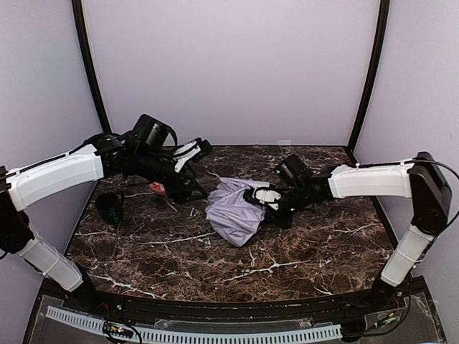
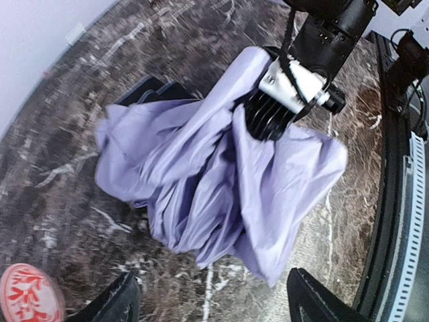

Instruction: Put away the umbrella

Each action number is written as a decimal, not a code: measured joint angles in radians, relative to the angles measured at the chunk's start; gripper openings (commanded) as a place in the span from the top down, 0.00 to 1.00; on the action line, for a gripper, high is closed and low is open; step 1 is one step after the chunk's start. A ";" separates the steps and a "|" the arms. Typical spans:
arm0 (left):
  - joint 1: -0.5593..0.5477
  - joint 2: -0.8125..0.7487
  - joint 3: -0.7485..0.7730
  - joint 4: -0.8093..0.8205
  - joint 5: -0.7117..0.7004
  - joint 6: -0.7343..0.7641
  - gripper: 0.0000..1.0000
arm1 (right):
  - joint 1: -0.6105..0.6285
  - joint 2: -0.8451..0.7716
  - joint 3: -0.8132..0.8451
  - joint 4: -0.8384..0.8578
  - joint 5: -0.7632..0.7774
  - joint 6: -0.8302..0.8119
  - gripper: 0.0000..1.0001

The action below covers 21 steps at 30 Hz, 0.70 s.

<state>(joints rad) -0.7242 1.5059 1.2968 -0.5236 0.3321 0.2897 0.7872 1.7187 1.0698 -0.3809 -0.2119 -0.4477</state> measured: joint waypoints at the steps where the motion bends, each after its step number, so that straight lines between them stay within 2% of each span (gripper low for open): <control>1: 0.002 -0.035 -0.008 0.013 -0.017 -0.005 0.20 | -0.021 -0.040 0.009 -0.024 -0.028 0.004 1.00; 5: 0.008 -0.205 -0.071 0.109 -0.083 -0.018 0.23 | -0.100 -0.186 0.121 -0.110 -0.134 0.016 1.00; 7: 0.008 -0.277 -0.109 0.154 -0.089 -0.017 0.29 | -0.134 -0.244 0.199 -0.136 -0.194 0.017 1.00; 10: 0.008 -0.348 -0.167 0.202 -0.063 -0.010 0.32 | -0.167 -0.299 0.300 -0.187 -0.273 0.011 1.00; 15: -0.001 -0.398 -0.300 0.288 0.092 0.004 0.30 | -0.183 -0.346 0.426 -0.287 -0.337 -0.032 1.00; 19: -0.047 -0.420 -0.385 0.351 0.158 0.018 0.21 | -0.185 -0.352 0.467 -0.359 -0.370 -0.078 1.00; 21: -0.073 -0.421 -0.392 0.368 0.182 0.025 0.19 | -0.185 -0.347 0.496 -0.392 -0.370 -0.092 1.00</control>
<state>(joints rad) -0.7975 1.0851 0.9051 -0.1555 0.5140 0.3145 0.6018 1.3716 1.5661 -0.7731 -0.5823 -0.5396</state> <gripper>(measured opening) 0.787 0.032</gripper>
